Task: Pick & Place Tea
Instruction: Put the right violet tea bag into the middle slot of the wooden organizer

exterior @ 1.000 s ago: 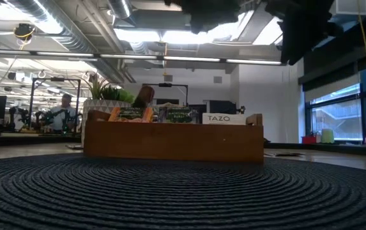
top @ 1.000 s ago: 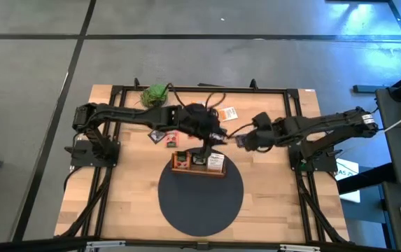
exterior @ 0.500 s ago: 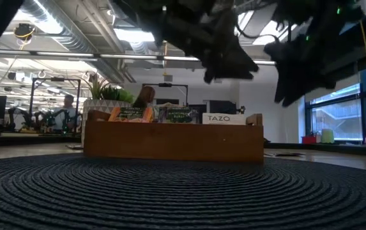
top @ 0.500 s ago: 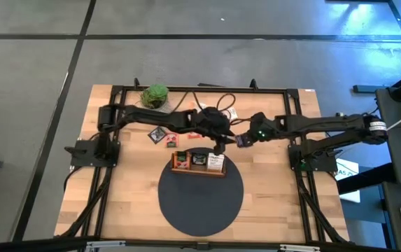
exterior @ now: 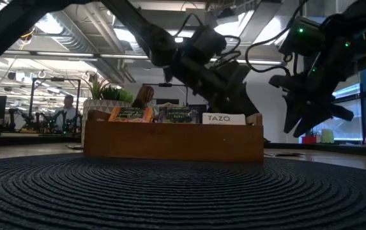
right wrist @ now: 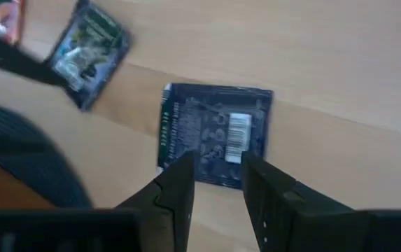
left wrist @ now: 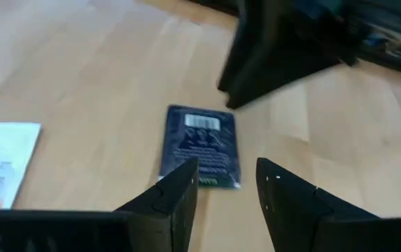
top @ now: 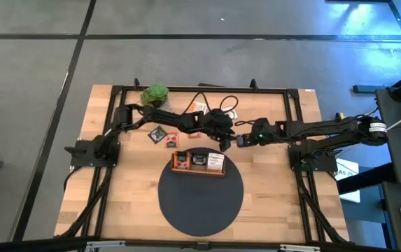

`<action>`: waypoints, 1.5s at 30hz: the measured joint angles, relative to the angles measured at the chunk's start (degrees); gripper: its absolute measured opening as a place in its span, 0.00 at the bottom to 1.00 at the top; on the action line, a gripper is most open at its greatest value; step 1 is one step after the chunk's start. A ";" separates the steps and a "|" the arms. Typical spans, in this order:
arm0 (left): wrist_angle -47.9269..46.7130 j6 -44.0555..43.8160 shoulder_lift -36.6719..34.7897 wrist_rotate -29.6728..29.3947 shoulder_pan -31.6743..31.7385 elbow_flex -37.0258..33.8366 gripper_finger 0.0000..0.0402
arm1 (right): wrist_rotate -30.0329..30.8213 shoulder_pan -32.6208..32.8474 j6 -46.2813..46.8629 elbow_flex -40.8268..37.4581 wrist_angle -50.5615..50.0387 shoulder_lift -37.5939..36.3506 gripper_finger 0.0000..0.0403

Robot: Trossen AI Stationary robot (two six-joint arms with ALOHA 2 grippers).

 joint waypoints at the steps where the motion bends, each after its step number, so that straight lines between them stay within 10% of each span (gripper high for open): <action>1: 1.12 0.01 0.59 0.01 0.08 0.00 0.35 | -0.03 0.00 0.13 -0.76 1.78 0.00 0.30; 45: -5.62 3.76 12.79 2.00 -0.10 10.51 0.35 | -3.83 -0.20 5.99 -5.03 9.56 8.07 0.29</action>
